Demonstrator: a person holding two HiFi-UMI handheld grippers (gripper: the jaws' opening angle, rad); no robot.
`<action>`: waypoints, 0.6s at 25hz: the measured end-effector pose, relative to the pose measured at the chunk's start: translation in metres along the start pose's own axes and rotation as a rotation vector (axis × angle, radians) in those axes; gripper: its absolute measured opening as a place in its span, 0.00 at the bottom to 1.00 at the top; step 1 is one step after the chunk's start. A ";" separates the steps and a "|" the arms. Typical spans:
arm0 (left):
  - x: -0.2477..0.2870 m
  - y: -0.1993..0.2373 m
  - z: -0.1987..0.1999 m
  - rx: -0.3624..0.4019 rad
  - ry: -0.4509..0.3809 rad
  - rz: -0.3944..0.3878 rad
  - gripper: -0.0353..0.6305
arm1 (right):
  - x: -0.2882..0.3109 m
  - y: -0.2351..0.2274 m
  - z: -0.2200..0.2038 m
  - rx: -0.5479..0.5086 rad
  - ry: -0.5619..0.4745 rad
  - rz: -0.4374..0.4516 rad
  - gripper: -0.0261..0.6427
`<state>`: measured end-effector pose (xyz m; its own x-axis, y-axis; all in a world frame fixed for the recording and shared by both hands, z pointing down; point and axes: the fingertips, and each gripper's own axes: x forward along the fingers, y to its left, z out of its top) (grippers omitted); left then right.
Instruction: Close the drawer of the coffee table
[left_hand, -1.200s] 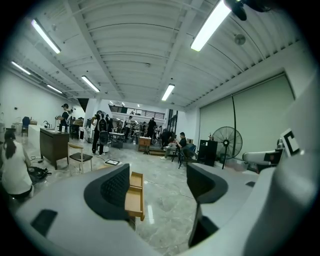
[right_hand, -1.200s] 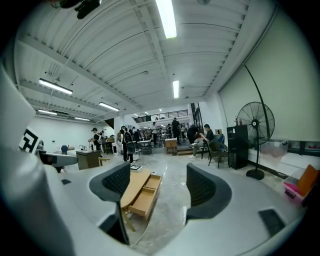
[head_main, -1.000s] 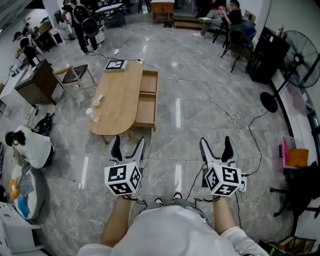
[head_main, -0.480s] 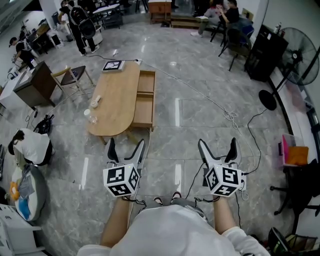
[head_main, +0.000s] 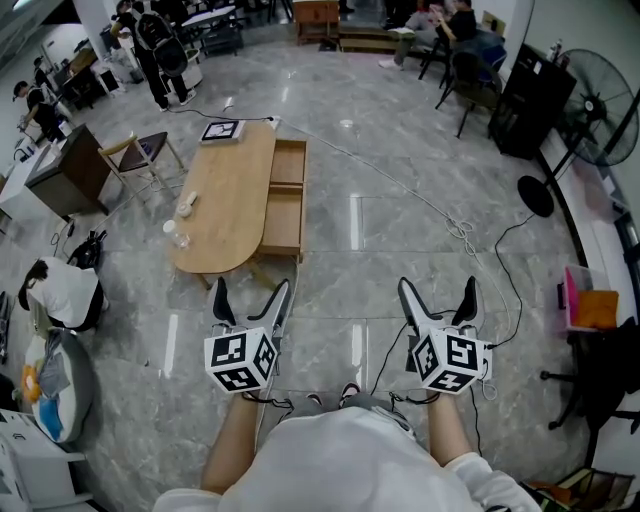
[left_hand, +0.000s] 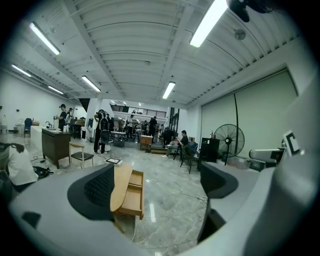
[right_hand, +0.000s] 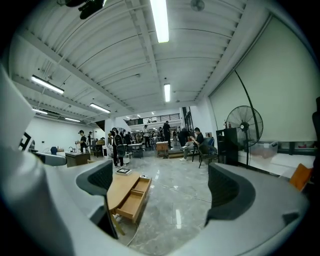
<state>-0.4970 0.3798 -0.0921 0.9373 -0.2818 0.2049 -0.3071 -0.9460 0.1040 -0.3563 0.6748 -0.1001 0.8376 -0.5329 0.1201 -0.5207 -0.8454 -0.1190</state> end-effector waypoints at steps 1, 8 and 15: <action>0.003 -0.003 -0.001 0.001 0.003 0.002 0.84 | 0.002 -0.005 0.000 0.002 0.002 -0.001 0.92; 0.026 -0.024 -0.004 0.002 0.012 0.024 0.84 | 0.020 -0.041 0.003 0.022 0.003 -0.009 0.92; 0.049 -0.037 -0.009 0.001 0.029 0.033 0.84 | 0.040 -0.061 -0.002 0.036 0.025 -0.012 0.92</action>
<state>-0.4415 0.4031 -0.0768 0.9214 -0.3082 0.2366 -0.3378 -0.9364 0.0955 -0.2915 0.7056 -0.0864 0.8391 -0.5240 0.1462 -0.5042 -0.8500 -0.1525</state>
